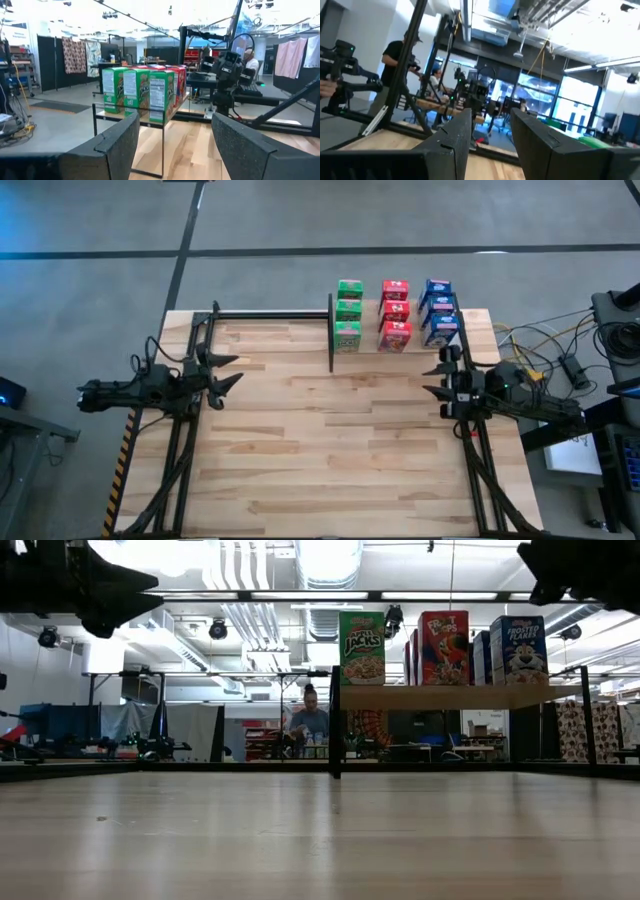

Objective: Stack cereal on shelf
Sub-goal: Return to Home Position

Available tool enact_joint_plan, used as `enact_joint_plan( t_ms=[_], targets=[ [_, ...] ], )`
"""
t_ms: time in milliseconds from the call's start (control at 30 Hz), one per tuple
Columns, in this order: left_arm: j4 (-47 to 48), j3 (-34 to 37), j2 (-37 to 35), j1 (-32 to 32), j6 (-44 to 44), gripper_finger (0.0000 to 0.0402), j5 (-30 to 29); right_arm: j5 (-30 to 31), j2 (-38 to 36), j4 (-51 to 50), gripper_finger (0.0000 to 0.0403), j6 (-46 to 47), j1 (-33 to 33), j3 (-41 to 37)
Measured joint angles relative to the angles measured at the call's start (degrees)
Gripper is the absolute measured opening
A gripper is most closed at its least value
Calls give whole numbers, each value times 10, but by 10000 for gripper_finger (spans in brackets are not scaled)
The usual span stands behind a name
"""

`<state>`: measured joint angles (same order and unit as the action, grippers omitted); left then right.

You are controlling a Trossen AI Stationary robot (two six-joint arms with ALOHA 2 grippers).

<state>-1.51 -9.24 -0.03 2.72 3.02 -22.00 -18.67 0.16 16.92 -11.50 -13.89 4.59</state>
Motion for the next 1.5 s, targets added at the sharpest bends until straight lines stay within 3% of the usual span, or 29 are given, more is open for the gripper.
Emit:
enact_joint_plan(
  t_ms=[167, 500, 667, 1500],
  targets=[
    [-3, 14, 3, 0, -12, 233, 0, 5, 4, 32, 124, -4, 0, -38],
    [-15, 60, 0, 0, -8, 233, 0, 7, 8, 0, 99, 18, 0, -39],
    [-21, 85, 2, 0, -5, 233, 2, 7, 15, -6, 89, 77, 0, -39],
    [-30, 82, 18, -1, -8, 233, -19, 7, 19, -21, 84, 100, 0, -40]
  ],
)
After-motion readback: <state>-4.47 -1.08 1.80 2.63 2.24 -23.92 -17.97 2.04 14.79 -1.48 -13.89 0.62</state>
